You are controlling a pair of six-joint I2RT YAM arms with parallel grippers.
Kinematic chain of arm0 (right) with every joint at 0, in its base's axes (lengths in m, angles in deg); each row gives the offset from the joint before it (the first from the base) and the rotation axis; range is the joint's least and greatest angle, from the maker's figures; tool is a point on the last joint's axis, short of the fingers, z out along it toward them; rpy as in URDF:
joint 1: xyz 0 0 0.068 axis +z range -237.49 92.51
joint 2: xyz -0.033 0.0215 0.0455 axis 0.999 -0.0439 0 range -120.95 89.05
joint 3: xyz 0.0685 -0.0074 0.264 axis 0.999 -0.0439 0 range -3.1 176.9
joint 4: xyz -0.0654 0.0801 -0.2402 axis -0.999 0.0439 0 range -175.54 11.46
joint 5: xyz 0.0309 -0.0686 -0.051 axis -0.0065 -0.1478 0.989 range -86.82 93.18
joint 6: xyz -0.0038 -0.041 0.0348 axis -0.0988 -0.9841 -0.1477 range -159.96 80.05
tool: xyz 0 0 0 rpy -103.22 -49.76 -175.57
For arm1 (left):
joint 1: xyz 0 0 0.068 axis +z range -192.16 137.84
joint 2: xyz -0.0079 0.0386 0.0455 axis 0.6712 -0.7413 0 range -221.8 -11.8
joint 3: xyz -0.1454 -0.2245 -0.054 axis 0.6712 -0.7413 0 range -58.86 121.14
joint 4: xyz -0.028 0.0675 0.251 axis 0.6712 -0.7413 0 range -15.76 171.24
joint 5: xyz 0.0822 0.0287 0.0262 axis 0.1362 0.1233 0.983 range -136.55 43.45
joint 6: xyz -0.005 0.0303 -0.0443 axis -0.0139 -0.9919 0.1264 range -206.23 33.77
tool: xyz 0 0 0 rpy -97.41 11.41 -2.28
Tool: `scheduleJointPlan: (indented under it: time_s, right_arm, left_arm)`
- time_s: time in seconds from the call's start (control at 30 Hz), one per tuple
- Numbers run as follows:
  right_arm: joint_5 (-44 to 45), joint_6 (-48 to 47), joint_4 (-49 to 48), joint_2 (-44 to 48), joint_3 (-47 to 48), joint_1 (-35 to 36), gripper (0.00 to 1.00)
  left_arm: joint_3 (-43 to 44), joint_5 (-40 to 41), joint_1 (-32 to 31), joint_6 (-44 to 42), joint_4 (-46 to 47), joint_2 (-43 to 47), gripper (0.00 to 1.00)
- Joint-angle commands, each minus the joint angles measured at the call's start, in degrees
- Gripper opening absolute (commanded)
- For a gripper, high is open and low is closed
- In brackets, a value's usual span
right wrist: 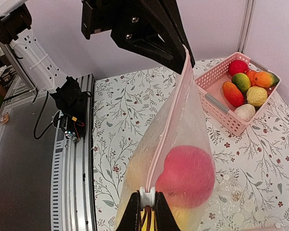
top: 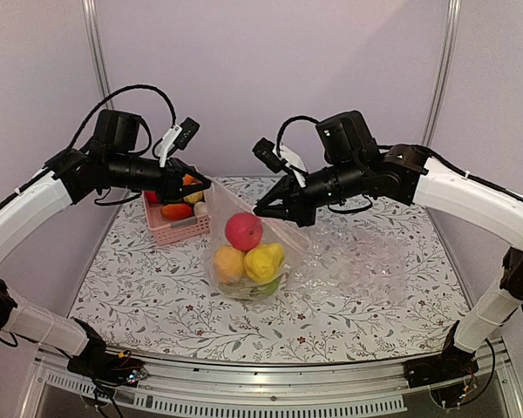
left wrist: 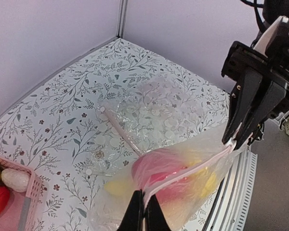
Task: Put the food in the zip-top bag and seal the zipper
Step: Zip the zipper on the zipper food storage bag.
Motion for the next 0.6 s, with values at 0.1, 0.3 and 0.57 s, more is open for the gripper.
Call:
scheduleJointPlan:
  time_s: [0.1,0.3,0.57]
  right_arm:
    - [-2.7,0.6,8.9,3.2,-2.1,0.4,0.00]
    - [-2.3,1.0,8.7,3.8,-2.8,0.4,0.00]
    - [-1.8,1.2,8.7,4.3,-3.3,0.5,0.00]
  left_arm:
    - [-0.2,10.6,5.6,2.7,6.1,2.2,0.00]
    - [-0.6,11.2,6.6,3.7,6.8,2.5,0.00]
    - [-0.8,11.8,7.8,4.6,7.2,2.5,0.00]
